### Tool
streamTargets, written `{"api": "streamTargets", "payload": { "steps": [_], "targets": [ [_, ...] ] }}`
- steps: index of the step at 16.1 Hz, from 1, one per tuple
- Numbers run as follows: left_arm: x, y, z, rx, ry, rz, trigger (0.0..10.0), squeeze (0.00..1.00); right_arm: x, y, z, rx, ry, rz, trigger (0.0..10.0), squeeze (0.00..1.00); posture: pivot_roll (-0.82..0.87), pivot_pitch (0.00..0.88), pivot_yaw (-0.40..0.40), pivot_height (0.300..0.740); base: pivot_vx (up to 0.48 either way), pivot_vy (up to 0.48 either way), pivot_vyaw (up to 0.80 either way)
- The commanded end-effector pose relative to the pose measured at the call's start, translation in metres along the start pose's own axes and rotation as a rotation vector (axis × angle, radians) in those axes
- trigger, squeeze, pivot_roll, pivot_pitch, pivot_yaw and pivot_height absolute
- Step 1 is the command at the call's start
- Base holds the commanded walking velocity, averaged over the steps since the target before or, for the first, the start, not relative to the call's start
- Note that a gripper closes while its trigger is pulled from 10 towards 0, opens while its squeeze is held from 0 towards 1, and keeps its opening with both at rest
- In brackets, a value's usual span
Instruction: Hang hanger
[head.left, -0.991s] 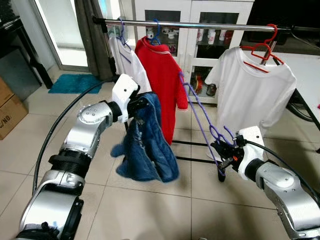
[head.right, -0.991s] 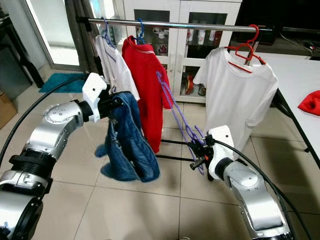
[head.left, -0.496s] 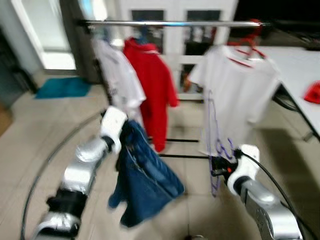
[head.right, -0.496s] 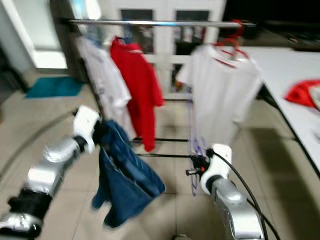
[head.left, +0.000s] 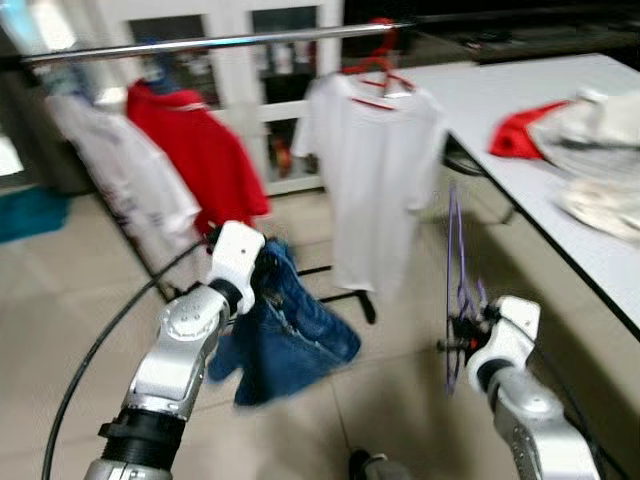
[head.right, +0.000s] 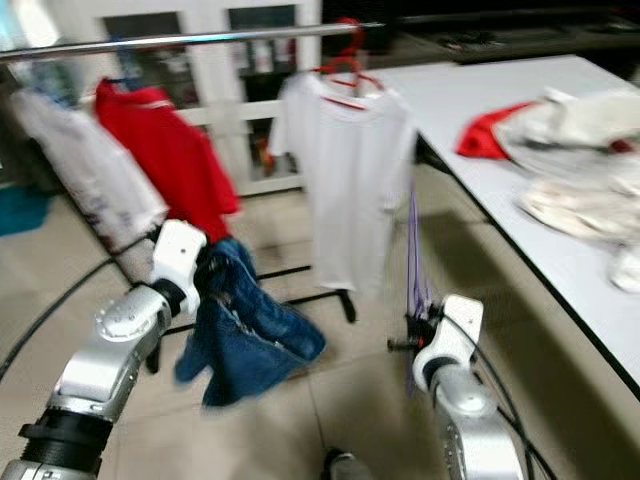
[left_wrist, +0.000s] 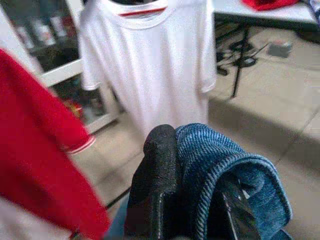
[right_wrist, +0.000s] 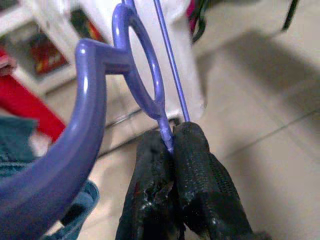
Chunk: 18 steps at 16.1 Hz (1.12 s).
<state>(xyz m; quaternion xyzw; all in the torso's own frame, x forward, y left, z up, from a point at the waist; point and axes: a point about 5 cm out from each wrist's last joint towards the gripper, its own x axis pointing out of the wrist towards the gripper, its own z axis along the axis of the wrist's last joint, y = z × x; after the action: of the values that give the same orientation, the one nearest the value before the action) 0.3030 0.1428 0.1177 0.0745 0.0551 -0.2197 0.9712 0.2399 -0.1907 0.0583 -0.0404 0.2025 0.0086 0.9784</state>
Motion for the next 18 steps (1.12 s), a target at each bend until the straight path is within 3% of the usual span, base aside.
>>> {"api": "streamTargets", "payload": {
  "steps": [1,2,5,9,12,14,18],
  "targets": [
    [-0.004,0.003,0.001,-0.09,0.009,0.02,10.0,0.0,-0.005,-0.001,0.023,-0.033,-0.115,0.005,10.0,0.0,-0.09,0.0,0.042,0.74,0.0,0.0,-0.78],
    [-0.005,0.002,0.003,-0.092,0.0,0.015,10.0,0.0,-0.01,0.006,0.038,-0.026,-0.191,0.06,10.0,0.0,-0.08,0.0,0.04,0.74,0.0,0.0,-0.78],
    [-0.006,0.001,0.005,-0.062,0.019,0.051,10.0,0.0,-0.013,0.018,0.052,-0.057,-0.249,0.13,10.0,0.0,-0.07,0.0,0.014,0.74,0.0,0.0,-0.79],
    [-0.003,-0.007,0.009,-0.083,0.0,0.081,10.0,0.0,-0.018,0.033,0.076,-0.102,-0.321,0.194,10.0,0.0,-0.1,0.0,-0.001,0.74,0.0,0.0,-0.79],
    [0.002,-0.011,0.021,-0.087,-0.035,0.047,10.0,0.0,-0.017,0.005,0.09,-0.118,-0.303,-0.014,10.0,0.0,-0.1,0.0,0.015,0.74,0.0,0.0,-0.8],
    [-0.001,-0.007,0.024,-0.051,-0.03,0.032,10.0,0.0,-0.016,-0.014,0.108,-0.228,-0.315,-0.095,10.0,0.0,-0.1,0.0,0.014,0.74,0.0,0.0,-0.8],
    [0.003,-0.002,0.027,-0.009,-0.028,0.029,10.0,0.0,-0.017,-0.021,0.118,-0.261,-0.285,-0.156,10.0,0.0,-0.11,0.0,0.026,0.74,0.0,0.0,-0.8]
  ]
}}
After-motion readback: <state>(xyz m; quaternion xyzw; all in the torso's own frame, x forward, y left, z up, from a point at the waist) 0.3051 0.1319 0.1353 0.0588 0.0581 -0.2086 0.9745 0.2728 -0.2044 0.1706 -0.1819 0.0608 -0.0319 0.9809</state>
